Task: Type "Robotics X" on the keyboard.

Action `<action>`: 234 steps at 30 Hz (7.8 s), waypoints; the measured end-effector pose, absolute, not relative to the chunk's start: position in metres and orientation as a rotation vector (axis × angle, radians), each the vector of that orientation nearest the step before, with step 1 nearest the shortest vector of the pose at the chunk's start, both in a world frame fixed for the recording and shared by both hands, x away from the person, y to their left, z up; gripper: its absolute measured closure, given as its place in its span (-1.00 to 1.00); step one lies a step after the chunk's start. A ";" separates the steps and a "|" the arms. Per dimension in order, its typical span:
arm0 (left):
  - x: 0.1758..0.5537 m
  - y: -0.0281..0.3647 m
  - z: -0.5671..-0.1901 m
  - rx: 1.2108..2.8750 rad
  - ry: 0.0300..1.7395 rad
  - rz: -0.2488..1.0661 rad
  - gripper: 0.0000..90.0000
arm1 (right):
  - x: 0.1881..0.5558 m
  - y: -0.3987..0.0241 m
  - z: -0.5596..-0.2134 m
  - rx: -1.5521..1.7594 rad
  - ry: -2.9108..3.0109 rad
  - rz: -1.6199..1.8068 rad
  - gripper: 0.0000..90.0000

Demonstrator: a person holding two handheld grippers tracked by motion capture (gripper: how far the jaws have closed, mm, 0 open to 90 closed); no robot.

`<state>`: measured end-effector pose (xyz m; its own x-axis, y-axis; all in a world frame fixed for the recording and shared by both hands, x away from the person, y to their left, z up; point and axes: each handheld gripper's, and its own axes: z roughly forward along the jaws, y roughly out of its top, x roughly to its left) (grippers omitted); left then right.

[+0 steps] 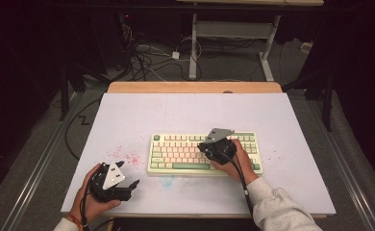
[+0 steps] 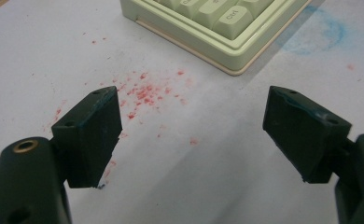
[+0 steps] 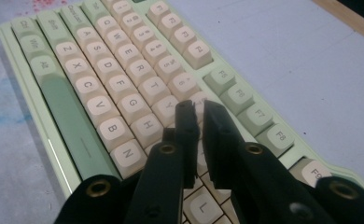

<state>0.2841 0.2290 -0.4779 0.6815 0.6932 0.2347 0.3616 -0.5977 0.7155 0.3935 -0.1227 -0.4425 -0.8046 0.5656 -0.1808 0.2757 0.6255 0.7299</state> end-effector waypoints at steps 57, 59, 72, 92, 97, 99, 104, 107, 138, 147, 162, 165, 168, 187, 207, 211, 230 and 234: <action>0.292 0.224 -0.475 2.234 0.795 0.667 -0.51 | 0.337 -0.198 -0.414 0.689 2.096 1.071 -0.40; 0.292 0.224 -0.474 2.231 0.797 0.667 -0.51 | 0.336 -0.204 -0.415 0.701 2.093 1.073 -0.40; 0.294 0.226 -0.472 2.221 0.803 0.671 -0.51 | 0.322 -0.237 -0.428 0.757 2.065 1.044 -0.40; 0.294 0.227 -0.461 2.164 0.786 0.581 0.04 | 0.304 -0.259 -0.452 0.798 2.117 0.994 -0.39; 0.295 0.225 -0.459 2.170 0.762 0.536 0.46 | 0.302 -0.258 -0.453 0.794 2.119 0.997 -0.40; 0.296 0.223 -0.457 2.173 0.748 0.513 0.63 | 0.302 -0.257 -0.453 0.792 2.124 0.997 -0.40; 0.300 0.210 -0.455 2.205 0.720 0.463 0.91 | 0.302 -0.254 -0.455 0.783 2.135 0.985 -0.40; 0.304 0.200 -0.454 2.239 0.699 0.446 0.94 | 0.302 -0.253 -0.456 0.779 2.139 0.979 -0.39; 0.348 0.125 -0.444 2.327 0.568 0.409 0.94 | 0.303 -0.251 -0.460 0.772 2.161 0.952 -0.39; 0.358 0.110 -0.446 2.346 0.553 0.395 0.94 | 0.303 -0.251 -0.461 0.765 2.165 0.933 -0.39; 0.370 0.100 -0.453 2.385 0.559 0.356 0.94 | 0.303 -0.251 -0.461 0.761 2.162 0.928 -0.39; 0.370 0.099 -0.454 2.391 0.557 0.361 0.93 | 0.304 -0.252 -0.461 0.765 2.166 0.930 -0.40; 0.370 0.098 -0.454 2.393 0.554 0.371 0.93 | 0.304 -0.251 -0.462 0.760 2.178 0.924 -0.39; 0.372 0.097 -0.456 2.413 0.553 0.349 0.94 | 0.304 -0.249 -0.463 0.753 2.193 0.912 -0.40; 0.366 0.117 -0.443 2.365 0.560 0.442 0.90 | 0.303 -0.249 -0.463 0.748 2.194 0.911 -0.40; 0.368 0.121 -0.443 2.361 0.579 0.436 0.90 | 0.303 -0.249 -0.462 0.749 2.192 0.912 -0.40; 0.382 0.124 -0.448 2.369 0.634 0.415 0.90 | 0.303 -0.248 -0.463 0.745 2.189 0.917 -0.39; 0.385 0.123 -0.449 2.371 0.643 0.413 0.90 | 0.303 -0.247 -0.463 0.744 2.193 0.913 -0.39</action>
<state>0.3849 0.1228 -0.4493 0.8312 0.5413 0.1268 0.3405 -0.6760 0.6535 0.3031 -0.2473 -0.4629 -0.6341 0.6955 -0.3380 0.2499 0.5980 0.7615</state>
